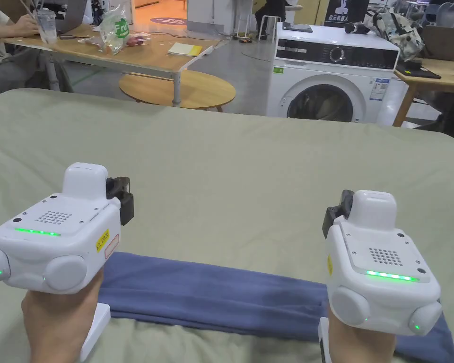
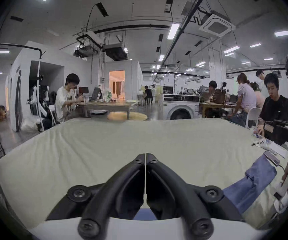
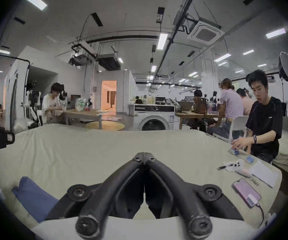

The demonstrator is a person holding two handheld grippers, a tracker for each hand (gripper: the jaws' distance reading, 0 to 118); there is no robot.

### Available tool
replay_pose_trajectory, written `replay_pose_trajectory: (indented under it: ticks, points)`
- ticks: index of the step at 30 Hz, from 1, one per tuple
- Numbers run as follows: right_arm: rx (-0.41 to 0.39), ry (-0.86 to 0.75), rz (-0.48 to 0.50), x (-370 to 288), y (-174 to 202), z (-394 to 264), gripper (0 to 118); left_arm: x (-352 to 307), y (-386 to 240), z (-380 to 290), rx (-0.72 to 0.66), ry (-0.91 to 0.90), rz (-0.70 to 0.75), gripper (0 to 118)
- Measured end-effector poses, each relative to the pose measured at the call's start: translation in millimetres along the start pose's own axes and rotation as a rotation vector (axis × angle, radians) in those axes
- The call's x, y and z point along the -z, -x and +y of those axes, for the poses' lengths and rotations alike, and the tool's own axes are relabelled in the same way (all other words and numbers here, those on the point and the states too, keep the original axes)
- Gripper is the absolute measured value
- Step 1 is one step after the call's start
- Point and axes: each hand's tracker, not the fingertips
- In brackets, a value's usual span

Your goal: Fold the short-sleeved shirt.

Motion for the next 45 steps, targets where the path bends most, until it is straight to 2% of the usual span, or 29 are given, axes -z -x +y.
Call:
replay_pose_trajectory:
  ticks: [6, 12, 15, 16, 17, 18, 19, 20, 21, 24, 26, 28, 30, 33, 36, 38, 40, 45]
  points:
    - [-0.030, 0.005, 0.041, 1, 26, -4, 0, -1, 42, -8, -0.079, 0.150, -0.054, 0]
    - [-0.055, 0.038, 0.129, 6, 56, -9, 0, 2, 111, -29, -0.289, 0.397, -0.196, 0]
    - [-0.070, 0.050, 0.159, 7, 69, -11, 0, 9, 146, -46, -0.476, 0.524, -0.309, 0]
    - [-0.074, 0.053, 0.168, 7, 73, -11, 0, 14, 160, -53, -0.538, 0.554, -0.353, 5]
    - [-0.077, 0.056, 0.179, 7, 76, -12, 0, 16, 167, -58, -0.593, 0.615, -0.373, 21]
    - [-0.080, 0.058, 0.188, 6, 79, -13, 0, 20, 175, -63, -0.606, 0.669, -0.375, 45]
    - [-0.085, 0.060, 0.193, 6, 82, -14, 0, 25, 181, -69, -0.589, 0.704, -0.373, 63]
    - [-0.093, 0.063, 0.201, 6, 84, -14, 0, 29, 187, -72, -0.560, 0.717, -0.389, 63]
    - [-0.098, 0.062, 0.206, 6, 86, -15, 0, 33, 190, -76, -0.589, 0.749, -0.401, 63]
    - [-0.110, 0.067, 0.211, 7, 88, -17, 0, 53, 203, -101, -0.795, 0.826, -0.519, 63]
    - [-0.112, 0.075, 0.212, 8, 87, -18, 0, 56, 197, -116, -0.829, 0.873, -0.531, 63]
    - [-0.118, 0.084, 0.209, 8, 86, -18, 0, 60, 192, -120, -0.887, 0.795, -0.612, 63]
    - [-0.122, 0.090, 0.208, 8, 83, -20, 0, 65, 186, -128, -0.961, 0.809, -0.653, 62]
    - [-0.135, 0.097, 0.205, 9, 81, -22, 0, 74, 170, -137, -0.980, 0.796, -0.712, 53]
    - [-0.135, 0.103, 0.198, 11, 79, -23, 0, 81, 155, -140, -0.941, 0.834, -0.719, 9]
    - [-0.131, 0.109, 0.197, 12, 76, -24, 0, 83, 153, -144, -0.861, 0.879, -0.651, 7]
    - [-0.130, 0.113, 0.195, 12, 73, -25, 0, 77, 164, -143, -0.915, 0.809, -0.668, 6]
    - [-0.122, 0.123, 0.189, 15, 67, -26, 0, 63, 154, -126, -0.870, 0.772, -0.618, 4]
